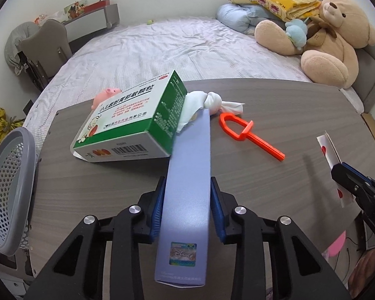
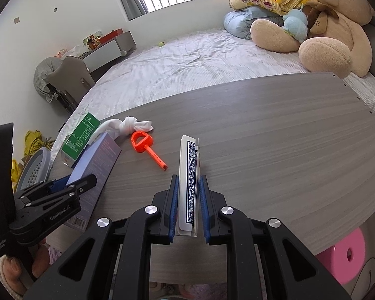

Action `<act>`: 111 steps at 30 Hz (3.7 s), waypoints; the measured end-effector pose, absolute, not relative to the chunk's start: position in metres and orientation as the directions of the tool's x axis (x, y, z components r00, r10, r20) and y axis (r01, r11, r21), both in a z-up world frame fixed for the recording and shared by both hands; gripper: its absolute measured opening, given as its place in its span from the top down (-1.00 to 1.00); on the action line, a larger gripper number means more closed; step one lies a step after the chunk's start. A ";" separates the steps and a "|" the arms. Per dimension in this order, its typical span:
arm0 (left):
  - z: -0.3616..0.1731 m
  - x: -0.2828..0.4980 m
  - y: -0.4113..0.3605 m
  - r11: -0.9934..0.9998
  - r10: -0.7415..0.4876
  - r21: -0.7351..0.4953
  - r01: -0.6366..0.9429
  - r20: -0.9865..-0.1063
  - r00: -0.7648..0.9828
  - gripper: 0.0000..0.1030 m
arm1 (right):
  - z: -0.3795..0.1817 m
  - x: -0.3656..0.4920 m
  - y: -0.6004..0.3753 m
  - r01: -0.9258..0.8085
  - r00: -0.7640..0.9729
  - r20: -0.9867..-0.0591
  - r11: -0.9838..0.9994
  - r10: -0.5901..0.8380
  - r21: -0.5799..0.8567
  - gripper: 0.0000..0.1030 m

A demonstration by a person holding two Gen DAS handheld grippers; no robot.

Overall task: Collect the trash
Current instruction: 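Grasp the blue-patterned card deck with the right gripper while the left grasps the lavender box, then carry the card deck and lavender box over the grey basket with both grippers, then open both grippers to drop the card deck and lavender box into the basket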

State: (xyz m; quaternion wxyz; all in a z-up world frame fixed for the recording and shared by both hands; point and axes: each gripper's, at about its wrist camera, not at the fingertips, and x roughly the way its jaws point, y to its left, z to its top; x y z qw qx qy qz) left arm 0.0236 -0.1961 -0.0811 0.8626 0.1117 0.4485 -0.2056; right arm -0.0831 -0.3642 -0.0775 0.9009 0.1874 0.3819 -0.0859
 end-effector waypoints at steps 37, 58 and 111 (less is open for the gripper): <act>-0.010 -0.020 -0.093 0.906 -0.364 -0.103 0.410 -0.685 0.631 0.41 | -0.026 -0.098 -0.274 0.155 0.739 -0.673 0.970 0.013 0.190 0.69; -0.013 0.024 0.068 0.979 -0.203 -0.122 0.165 -0.660 0.723 0.41 | -0.003 -0.001 -0.113 -0.154 0.699 -0.663 0.962 0.268 0.227 0.69; -0.050 0.074 0.178 0.991 0.068 -0.030 -0.129 -0.720 0.690 -0.53 | -0.050 0.104 0.012 -0.350 0.570 -0.716 0.908 0.402 0.231 0.31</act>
